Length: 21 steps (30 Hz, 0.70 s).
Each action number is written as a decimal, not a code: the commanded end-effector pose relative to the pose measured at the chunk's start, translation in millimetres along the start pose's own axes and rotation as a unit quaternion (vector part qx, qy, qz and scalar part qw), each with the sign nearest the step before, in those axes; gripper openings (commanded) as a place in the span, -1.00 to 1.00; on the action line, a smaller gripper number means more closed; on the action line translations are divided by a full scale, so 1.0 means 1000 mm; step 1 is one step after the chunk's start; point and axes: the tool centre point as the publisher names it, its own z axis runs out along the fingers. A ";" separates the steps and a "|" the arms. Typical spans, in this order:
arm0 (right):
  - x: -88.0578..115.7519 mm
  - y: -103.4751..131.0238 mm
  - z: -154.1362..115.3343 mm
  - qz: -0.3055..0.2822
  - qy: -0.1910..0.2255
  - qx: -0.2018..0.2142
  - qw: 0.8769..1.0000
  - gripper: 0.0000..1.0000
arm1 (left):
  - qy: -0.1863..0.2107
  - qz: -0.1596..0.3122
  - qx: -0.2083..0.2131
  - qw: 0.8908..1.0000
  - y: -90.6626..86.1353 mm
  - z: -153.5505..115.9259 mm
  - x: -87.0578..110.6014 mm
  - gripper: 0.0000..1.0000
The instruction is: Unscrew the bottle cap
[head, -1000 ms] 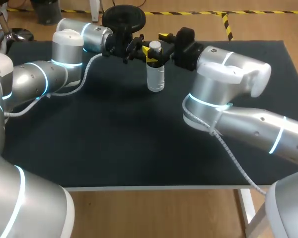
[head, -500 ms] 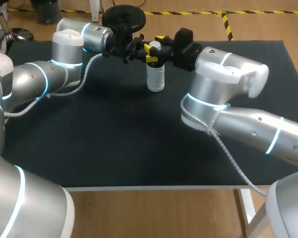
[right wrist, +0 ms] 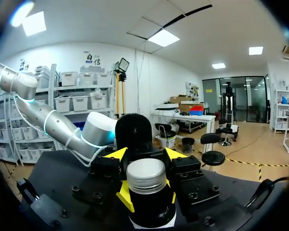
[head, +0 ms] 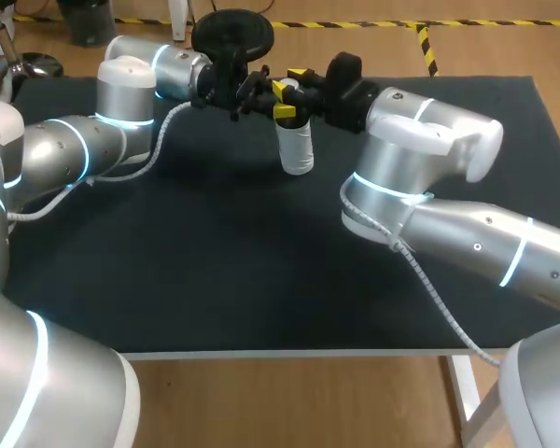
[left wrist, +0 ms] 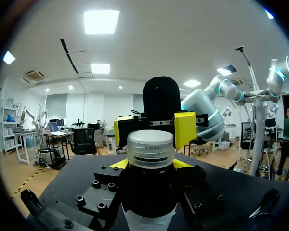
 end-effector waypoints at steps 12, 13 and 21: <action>-0.017 0.005 -0.008 -0.030 0.239 -0.006 0.971 -1.00 | 0.002 0.001 -0.001 1.000 -0.003 0.001 -0.002 -1.00; -0.017 0.005 -0.007 -0.031 0.259 -0.002 0.966 -1.00 | 0.002 0.001 -0.001 1.000 -0.003 0.001 -0.002 -1.00; -0.005 -0.003 0.000 0.014 0.451 0.013 0.892 -1.00 | 0.002 0.001 -0.001 1.000 -0.003 0.001 -0.002 -1.00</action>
